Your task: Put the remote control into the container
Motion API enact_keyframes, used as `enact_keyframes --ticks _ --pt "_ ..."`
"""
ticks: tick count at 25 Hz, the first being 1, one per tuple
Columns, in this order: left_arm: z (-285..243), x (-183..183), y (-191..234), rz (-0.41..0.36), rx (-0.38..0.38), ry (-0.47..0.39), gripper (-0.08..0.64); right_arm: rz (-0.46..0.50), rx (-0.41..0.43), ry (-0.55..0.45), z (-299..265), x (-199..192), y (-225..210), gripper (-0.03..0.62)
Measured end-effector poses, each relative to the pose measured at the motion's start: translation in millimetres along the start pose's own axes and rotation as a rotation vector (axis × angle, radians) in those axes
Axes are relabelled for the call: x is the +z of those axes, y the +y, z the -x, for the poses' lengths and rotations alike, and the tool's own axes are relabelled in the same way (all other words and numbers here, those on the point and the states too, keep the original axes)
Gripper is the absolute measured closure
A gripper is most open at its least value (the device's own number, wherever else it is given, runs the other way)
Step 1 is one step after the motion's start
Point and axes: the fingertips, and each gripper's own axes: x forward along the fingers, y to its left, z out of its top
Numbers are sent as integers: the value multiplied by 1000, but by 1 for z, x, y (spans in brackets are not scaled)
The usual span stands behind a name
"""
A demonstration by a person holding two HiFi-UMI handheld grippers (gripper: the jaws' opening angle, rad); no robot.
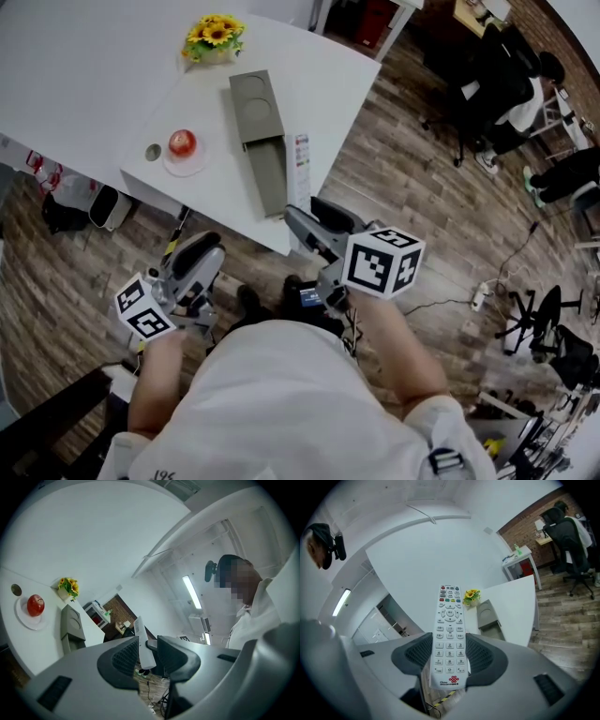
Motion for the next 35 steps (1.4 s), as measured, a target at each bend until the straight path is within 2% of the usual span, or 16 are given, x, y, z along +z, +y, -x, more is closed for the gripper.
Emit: enact_keyframes --ticks 12,20,28,35 --pt "-7 -39 49 8 69 105 451 -22 -113 147 -37 -38 -54 368" --pt "-19 -61 79 23 114 166 451 -29 -173 221 -60 -50 -89 368" --pt "-21 -87 105 30 160 245 451 -6 -239 314 -84 -64 -120 368" --pt "-22 -100 125 56 193 280 451 19 -306 401 -109 -69 -146 368"
